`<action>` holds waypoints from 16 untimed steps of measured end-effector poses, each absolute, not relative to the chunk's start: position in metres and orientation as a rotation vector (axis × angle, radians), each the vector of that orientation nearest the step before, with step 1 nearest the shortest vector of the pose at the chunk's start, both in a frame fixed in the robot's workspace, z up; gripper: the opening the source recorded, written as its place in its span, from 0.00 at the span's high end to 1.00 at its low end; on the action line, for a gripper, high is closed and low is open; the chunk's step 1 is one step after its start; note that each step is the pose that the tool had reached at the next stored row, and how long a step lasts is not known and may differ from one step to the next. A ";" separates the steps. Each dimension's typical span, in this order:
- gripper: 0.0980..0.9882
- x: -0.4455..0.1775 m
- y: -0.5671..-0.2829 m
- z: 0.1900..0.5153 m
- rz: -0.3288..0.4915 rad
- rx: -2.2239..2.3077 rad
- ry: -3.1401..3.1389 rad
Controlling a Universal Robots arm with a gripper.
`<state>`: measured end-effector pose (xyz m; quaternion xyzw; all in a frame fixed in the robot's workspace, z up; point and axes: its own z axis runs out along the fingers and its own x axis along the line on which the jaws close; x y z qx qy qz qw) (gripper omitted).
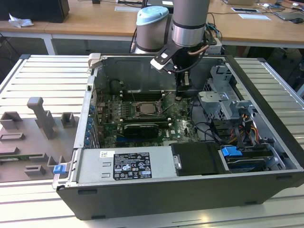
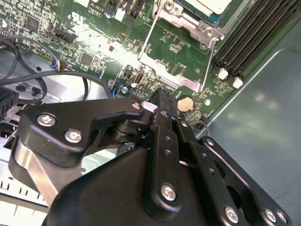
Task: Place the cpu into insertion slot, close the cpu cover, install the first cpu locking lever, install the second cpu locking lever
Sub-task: 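Close the cpu cover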
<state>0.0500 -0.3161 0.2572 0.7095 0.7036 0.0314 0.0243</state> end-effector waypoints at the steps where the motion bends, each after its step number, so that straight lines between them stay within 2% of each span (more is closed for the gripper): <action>1: 0.99 0.050 -0.317 0.256 0.097 2.195 2.177; 16: 0.99 0.028 -0.320 0.252 0.097 2.195 2.177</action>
